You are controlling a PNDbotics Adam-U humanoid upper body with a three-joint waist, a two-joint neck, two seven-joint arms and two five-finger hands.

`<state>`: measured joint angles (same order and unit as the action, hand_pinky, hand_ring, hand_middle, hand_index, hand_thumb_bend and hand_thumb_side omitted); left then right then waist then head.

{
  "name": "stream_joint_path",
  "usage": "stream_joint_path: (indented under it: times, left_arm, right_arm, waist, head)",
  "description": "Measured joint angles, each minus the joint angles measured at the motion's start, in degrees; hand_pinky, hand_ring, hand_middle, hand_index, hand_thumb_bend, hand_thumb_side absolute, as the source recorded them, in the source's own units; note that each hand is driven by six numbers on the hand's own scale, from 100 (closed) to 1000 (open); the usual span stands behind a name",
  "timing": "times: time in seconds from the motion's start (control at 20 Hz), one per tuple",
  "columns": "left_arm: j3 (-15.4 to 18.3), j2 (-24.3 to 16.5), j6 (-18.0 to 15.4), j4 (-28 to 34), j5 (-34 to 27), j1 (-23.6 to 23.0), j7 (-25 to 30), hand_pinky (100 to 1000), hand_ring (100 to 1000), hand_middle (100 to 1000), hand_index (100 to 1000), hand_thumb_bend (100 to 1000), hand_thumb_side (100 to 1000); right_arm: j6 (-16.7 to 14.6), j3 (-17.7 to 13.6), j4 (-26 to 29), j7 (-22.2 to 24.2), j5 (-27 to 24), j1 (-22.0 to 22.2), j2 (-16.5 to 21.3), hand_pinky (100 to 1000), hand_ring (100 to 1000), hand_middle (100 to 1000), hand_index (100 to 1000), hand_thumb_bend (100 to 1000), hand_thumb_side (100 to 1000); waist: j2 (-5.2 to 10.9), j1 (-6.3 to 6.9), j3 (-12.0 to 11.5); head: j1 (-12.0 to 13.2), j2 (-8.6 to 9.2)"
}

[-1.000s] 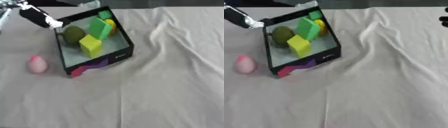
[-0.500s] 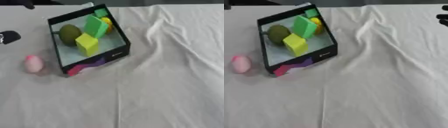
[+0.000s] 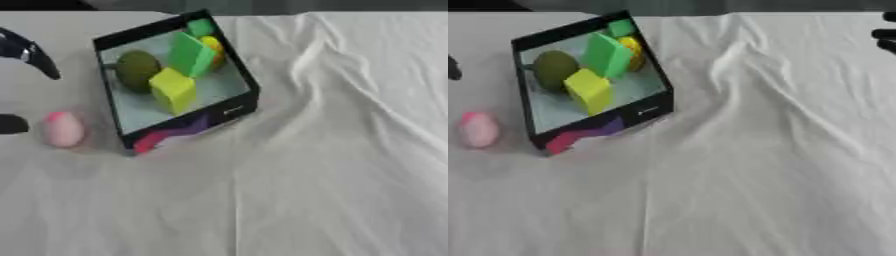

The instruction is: Pick up objects on the table and place them in the box.

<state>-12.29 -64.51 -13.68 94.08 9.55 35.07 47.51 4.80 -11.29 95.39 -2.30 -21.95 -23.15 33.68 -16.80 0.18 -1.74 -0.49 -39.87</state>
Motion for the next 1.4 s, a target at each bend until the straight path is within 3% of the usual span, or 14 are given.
stream_joint_path:
  times: [0.7, 1.1, 1.4]
  left_arm:
    - [-5.4, 8.5, -0.3, -17.6, 14.1, 6.7, -5.7, 905, 898, 779, 847, 663, 760]
    - [-7.2, 9.5, -1.6, -16.7, 18.5, 6.4, -7.8, 927, 886, 747, 828, 798, 720]
    - [-8.9, 9.5, 0.2, -15.0, 24.3, 5.4, -9.9, 904, 875, 739, 822, 889, 567]
  right_arm:
    - [0.5, 0.0, 0.0, 0.0, 0.0, 0.0, -0.1, 864, 740, 766, 857, 100, 614]
    - [0.9, 0.0, -0.1, -0.1, 0.1, 0.1, -0.2, 863, 739, 765, 856, 100, 622]
    - [1.0, 0.0, -0.1, 0.1, 0.4, 0.1, -0.6, 863, 739, 765, 856, 100, 627]
  waist:
    - [0.00, 0.00, 0.7]
    - [0.00, 0.01, 1.0]
    - [0.00, 0.02, 1.1]
  head:
    - [0.6, -0.01]
    - [0.6, 0.00]
    - [0.7, 0.01]
